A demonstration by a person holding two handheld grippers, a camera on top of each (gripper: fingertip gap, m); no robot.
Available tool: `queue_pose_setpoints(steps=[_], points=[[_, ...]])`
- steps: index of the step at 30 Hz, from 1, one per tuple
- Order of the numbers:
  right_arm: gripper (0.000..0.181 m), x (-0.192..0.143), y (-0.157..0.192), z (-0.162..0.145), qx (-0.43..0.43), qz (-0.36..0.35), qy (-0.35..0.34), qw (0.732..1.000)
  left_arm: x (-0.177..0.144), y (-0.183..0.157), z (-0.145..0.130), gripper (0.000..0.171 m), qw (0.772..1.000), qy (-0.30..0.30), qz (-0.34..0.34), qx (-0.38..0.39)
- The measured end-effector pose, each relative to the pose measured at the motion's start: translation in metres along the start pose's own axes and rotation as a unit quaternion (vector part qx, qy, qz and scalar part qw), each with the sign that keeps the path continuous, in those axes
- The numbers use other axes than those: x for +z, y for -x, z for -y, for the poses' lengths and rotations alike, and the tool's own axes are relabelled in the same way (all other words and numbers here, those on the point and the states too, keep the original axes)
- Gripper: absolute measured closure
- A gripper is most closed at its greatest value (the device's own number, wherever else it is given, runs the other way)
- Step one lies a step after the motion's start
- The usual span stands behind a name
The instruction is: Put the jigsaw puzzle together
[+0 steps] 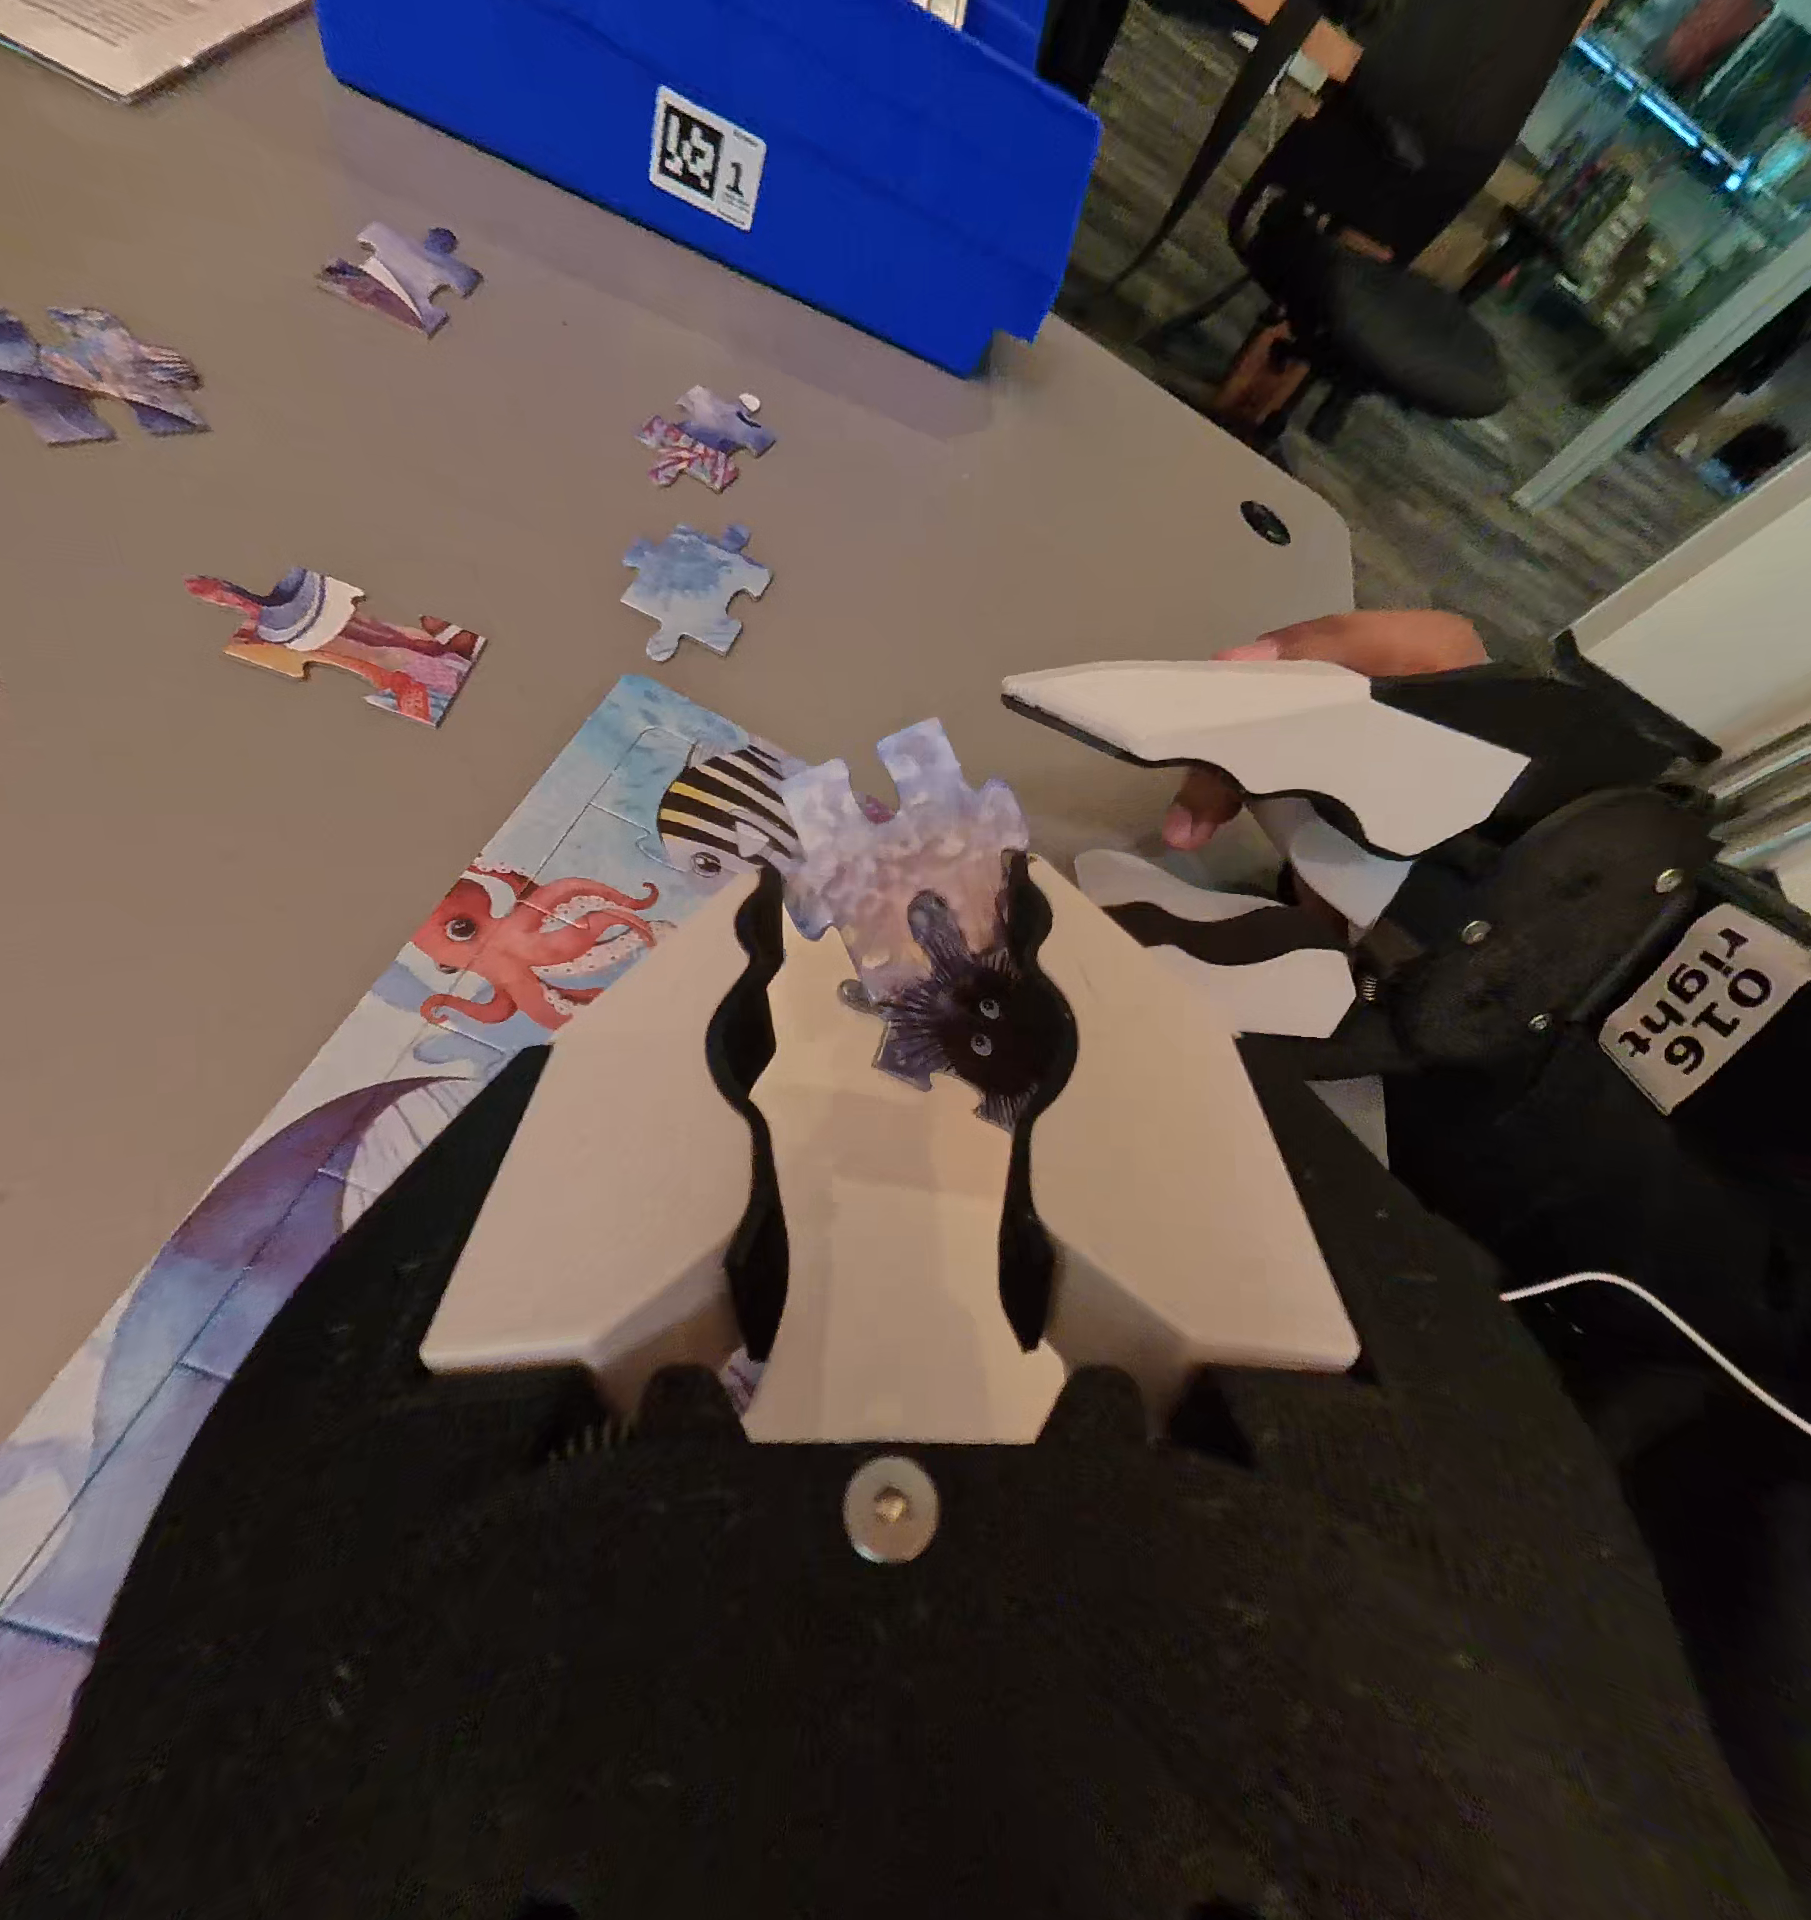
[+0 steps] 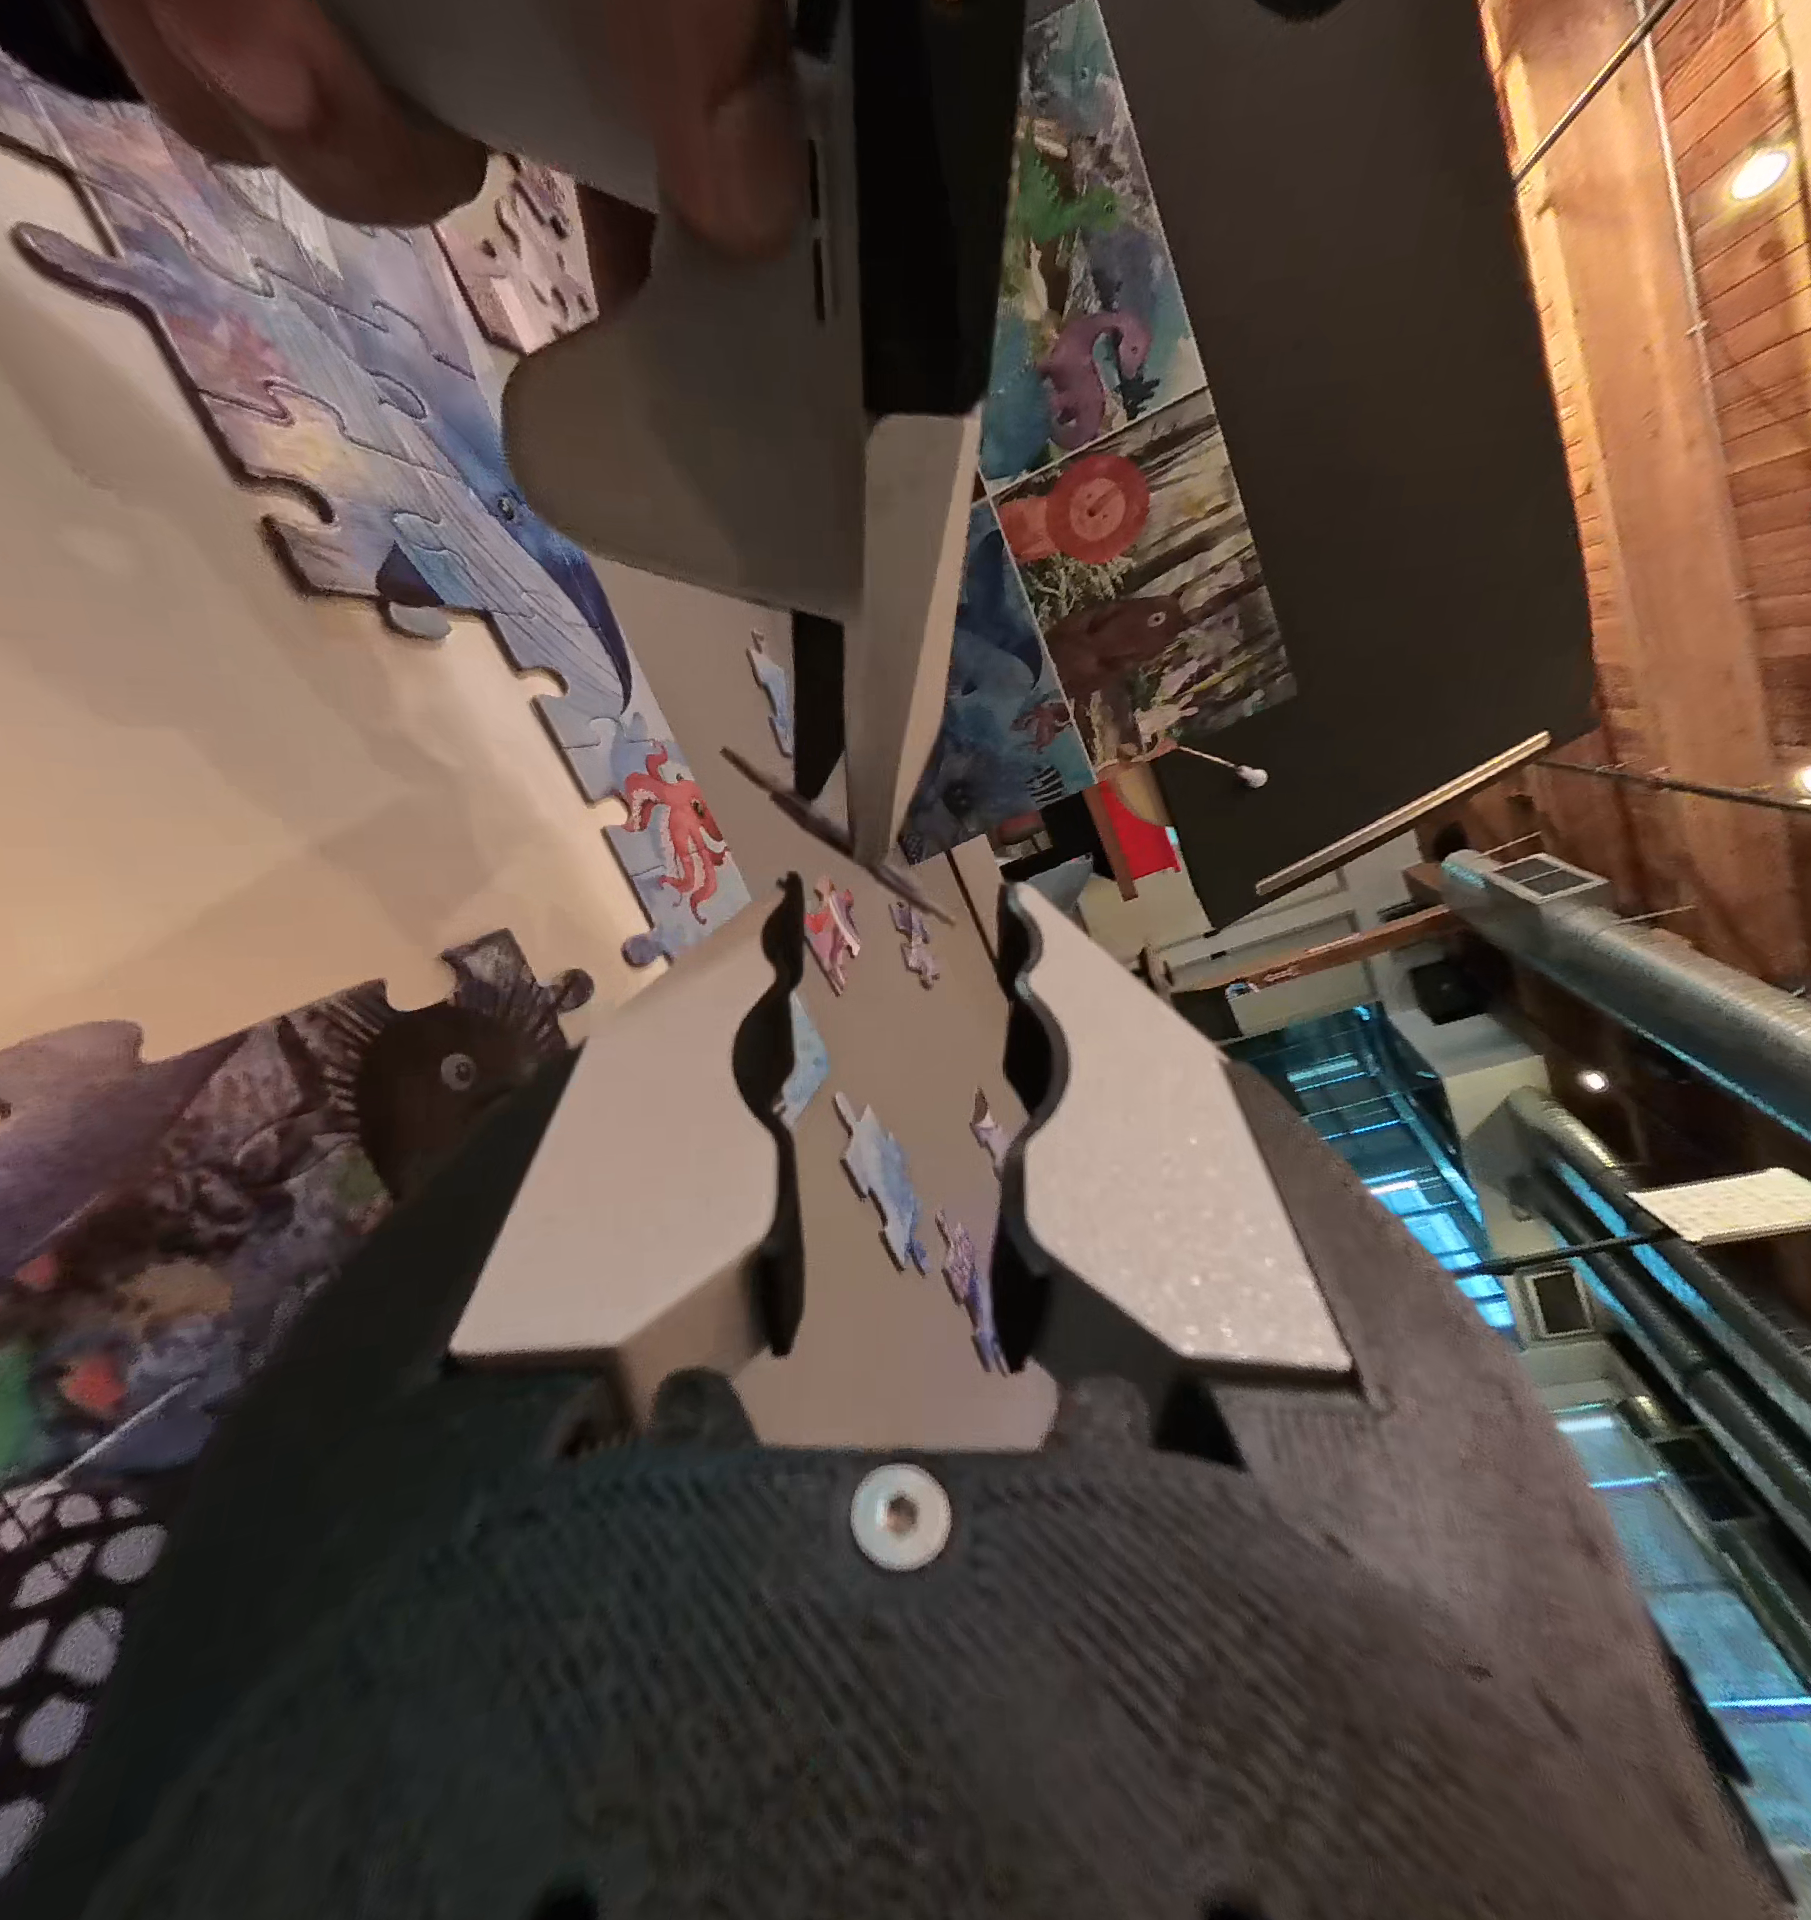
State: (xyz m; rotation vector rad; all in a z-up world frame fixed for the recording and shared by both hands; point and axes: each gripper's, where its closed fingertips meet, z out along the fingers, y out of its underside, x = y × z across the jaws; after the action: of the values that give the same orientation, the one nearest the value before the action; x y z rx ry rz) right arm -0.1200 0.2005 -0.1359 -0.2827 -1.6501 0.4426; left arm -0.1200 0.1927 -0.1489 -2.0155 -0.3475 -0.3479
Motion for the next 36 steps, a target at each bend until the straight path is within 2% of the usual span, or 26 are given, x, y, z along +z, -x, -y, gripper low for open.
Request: queue_pose_setpoints(steps=[2, 4, 6, 7, 11, 15, 19, 21, 26, 27, 28, 29, 32, 36], points=[[0.155, 0.001, 0.002, 0.0, -0.016, 0.0, 0.002, 1.0, 0.003, -0.005, -0.003, 0.13, 1.0, 0.007, -0.012, -0.001], [0.174, 0.001, 0.011, -0.002, -0.029, 0.022, 0.01, 0.999, 0.006, -0.007, -0.006, 0.13, 1.0, 0.012, -0.016, -0.002], [0.181, 0.003, 0.015, -0.007, -0.031, 0.036, 0.022, 0.999, 0.006, -0.004, -0.006, 0.131, 1.0, 0.014, -0.006, 0.01], [0.181, 0.003, 0.015, -0.009, -0.03, 0.037, 0.027, 0.998, 0.004, -0.006, -0.005, 0.131, 1.0, 0.01, -0.013, 0.015], [0.181, 0.0, 0.006, -0.008, -0.018, 0.02, 0.015, 1.0, -0.003, -0.01, 0.007, 0.11, 0.999, -0.028, -0.037, 0.009], [0.181, -0.005, -0.014, -0.002, -0.054, -0.043, -0.009, 0.998, -0.014, -0.012, 0.021, 0.106, 0.993, -0.075, -0.086, -0.031], [0.181, -0.007, -0.019, 0.007, -0.1, -0.08, -0.016, 0.992, -0.033, -0.016, 0.038, 0.118, 0.961, -0.137, -0.197, -0.135], [0.181, -0.006, -0.017, 0.012, -0.144, -0.095, -0.013, 0.985, -0.04, -0.012, 0.042, 0.124, 0.944, -0.154, -0.229, -0.18], [0.181, -0.005, -0.013, 0.026, -0.175, -0.109, -0.026, 0.978, -0.028, -0.009, 0.023, 0.137, 0.949, -0.091, -0.232, -0.194], [0.181, -0.005, -0.013, 0.026, -0.174, -0.109, -0.028, 0.978, -0.027, -0.013, 0.022, 0.143, 0.947, -0.085, -0.242, -0.192], [0.181, -0.005, -0.013, 0.025, -0.173, -0.108, -0.028, 0.979, -0.027, -0.018, 0.022, 0.156, 0.944, -0.084, -0.255, -0.19], [0.181, -0.005, -0.014, 0.024, -0.17, -0.108, -0.027, 0.979, -0.029, -0.023, 0.023, 0.166, 0.941, -0.086, -0.27, -0.187], [0.177, -0.006, -0.021, 0.019, -0.136, -0.118, -0.03, 0.983, -0.028, -0.023, 0.022, 0.169, 0.945, -0.082, -0.262, -0.178], [0.166, -0.005, -0.043, -0.012, -0.01, -0.128, 0.006, 0.992, -0.03, -0.02, 0.027, 0.171, 0.949, -0.102, -0.245, -0.171]])
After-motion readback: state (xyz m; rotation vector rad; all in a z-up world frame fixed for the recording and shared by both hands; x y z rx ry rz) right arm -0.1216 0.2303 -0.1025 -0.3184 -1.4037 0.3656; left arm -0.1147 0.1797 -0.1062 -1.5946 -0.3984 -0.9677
